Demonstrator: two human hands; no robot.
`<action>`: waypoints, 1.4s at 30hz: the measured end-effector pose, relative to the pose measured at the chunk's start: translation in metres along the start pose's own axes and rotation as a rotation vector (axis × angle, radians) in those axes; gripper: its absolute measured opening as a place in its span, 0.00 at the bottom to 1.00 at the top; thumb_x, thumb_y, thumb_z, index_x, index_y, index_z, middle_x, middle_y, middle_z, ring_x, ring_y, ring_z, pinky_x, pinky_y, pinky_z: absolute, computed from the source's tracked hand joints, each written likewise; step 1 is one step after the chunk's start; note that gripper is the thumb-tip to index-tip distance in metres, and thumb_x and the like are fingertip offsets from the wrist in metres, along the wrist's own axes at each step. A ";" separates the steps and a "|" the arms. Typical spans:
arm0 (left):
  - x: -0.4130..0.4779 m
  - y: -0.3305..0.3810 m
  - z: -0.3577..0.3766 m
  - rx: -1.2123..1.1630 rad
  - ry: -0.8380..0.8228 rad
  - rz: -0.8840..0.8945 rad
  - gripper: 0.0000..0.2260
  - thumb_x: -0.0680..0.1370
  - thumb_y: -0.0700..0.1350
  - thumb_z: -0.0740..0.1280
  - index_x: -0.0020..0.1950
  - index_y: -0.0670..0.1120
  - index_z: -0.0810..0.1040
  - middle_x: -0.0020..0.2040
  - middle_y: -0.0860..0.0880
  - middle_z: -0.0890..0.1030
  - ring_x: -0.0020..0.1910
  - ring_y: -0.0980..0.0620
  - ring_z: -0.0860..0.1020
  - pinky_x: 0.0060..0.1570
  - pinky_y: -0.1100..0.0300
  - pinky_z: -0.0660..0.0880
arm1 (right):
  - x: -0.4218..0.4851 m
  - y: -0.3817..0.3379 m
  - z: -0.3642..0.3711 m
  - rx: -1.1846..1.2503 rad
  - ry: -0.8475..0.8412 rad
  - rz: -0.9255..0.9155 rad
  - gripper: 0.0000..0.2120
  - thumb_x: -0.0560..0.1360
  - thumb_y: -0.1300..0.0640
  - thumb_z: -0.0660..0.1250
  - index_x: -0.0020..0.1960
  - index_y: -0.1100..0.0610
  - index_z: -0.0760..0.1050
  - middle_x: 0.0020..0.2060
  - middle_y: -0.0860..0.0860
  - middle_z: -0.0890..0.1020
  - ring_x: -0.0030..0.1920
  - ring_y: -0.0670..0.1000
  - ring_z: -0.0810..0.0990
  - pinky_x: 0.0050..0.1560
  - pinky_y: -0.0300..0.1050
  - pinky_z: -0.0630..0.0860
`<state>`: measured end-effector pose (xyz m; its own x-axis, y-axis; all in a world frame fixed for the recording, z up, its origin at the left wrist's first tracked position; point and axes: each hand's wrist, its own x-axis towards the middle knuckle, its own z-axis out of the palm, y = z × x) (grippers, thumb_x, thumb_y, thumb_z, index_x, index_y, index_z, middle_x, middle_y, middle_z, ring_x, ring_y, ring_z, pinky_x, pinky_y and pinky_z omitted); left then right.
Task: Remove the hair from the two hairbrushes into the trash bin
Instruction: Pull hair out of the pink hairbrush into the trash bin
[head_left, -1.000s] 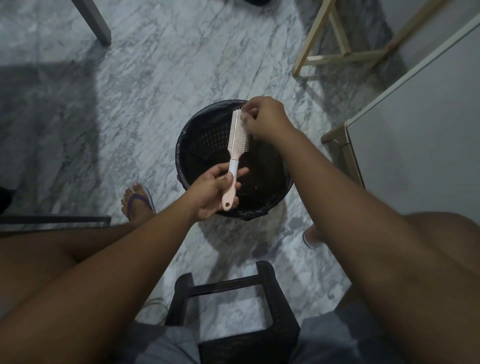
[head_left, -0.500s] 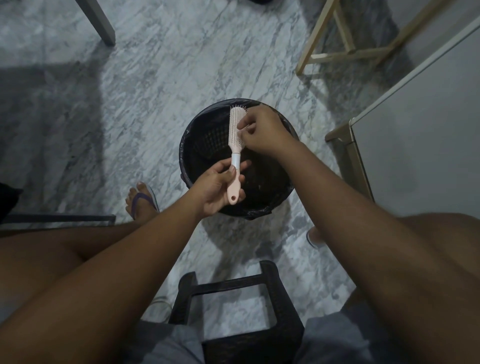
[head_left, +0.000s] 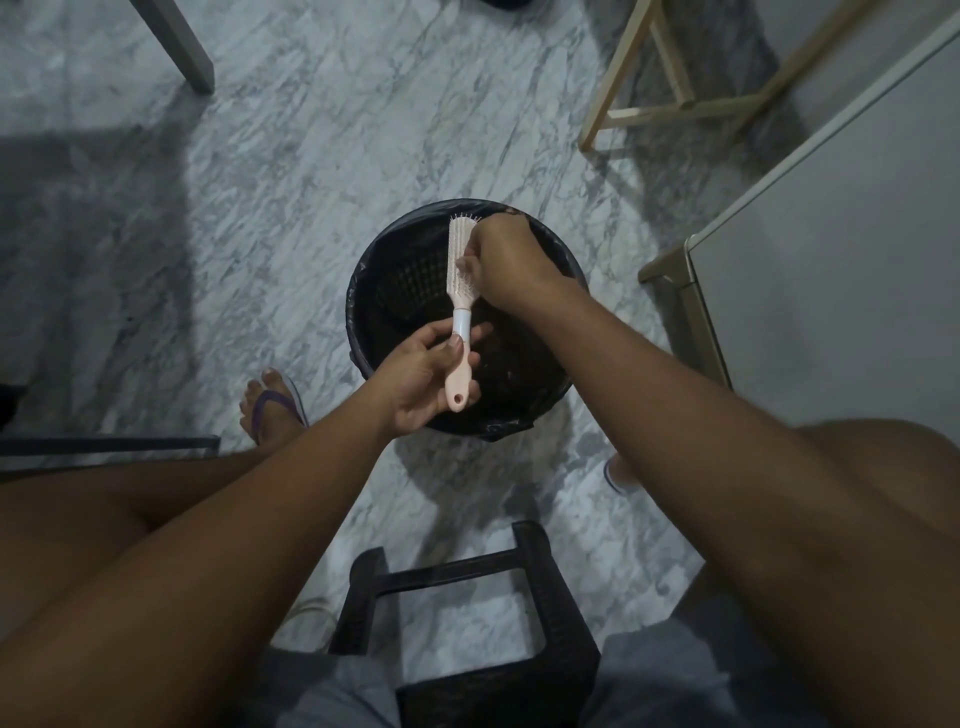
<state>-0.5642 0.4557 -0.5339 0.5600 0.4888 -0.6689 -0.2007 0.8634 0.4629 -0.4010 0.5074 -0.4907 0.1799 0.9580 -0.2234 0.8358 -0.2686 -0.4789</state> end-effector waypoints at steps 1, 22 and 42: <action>0.000 0.001 0.001 -0.004 -0.002 0.003 0.14 0.84 0.38 0.60 0.70 0.41 0.70 0.66 0.46 0.81 0.43 0.53 0.79 0.37 0.53 0.78 | 0.000 0.000 -0.001 0.031 0.040 0.017 0.10 0.78 0.59 0.66 0.48 0.65 0.83 0.45 0.60 0.85 0.47 0.55 0.82 0.48 0.44 0.76; 0.002 0.015 -0.001 -0.006 -0.013 0.011 0.13 0.83 0.38 0.61 0.67 0.46 0.75 0.56 0.42 0.81 0.45 0.51 0.81 0.39 0.52 0.79 | -0.021 0.010 -0.020 0.414 -0.170 0.211 0.15 0.72 0.55 0.77 0.46 0.68 0.82 0.36 0.58 0.85 0.28 0.45 0.81 0.28 0.33 0.79; 0.006 0.008 -0.003 -0.042 0.091 0.057 0.10 0.84 0.38 0.61 0.65 0.39 0.74 0.52 0.44 0.78 0.42 0.52 0.80 0.35 0.55 0.79 | -0.006 -0.002 -0.061 0.474 -0.259 0.240 0.13 0.82 0.58 0.61 0.41 0.60 0.77 0.32 0.51 0.77 0.29 0.46 0.74 0.31 0.38 0.76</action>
<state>-0.5647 0.4659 -0.5360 0.4714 0.5450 -0.6933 -0.2649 0.8374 0.4781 -0.3725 0.5088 -0.4367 0.1530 0.8251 -0.5439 0.4535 -0.5476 -0.7032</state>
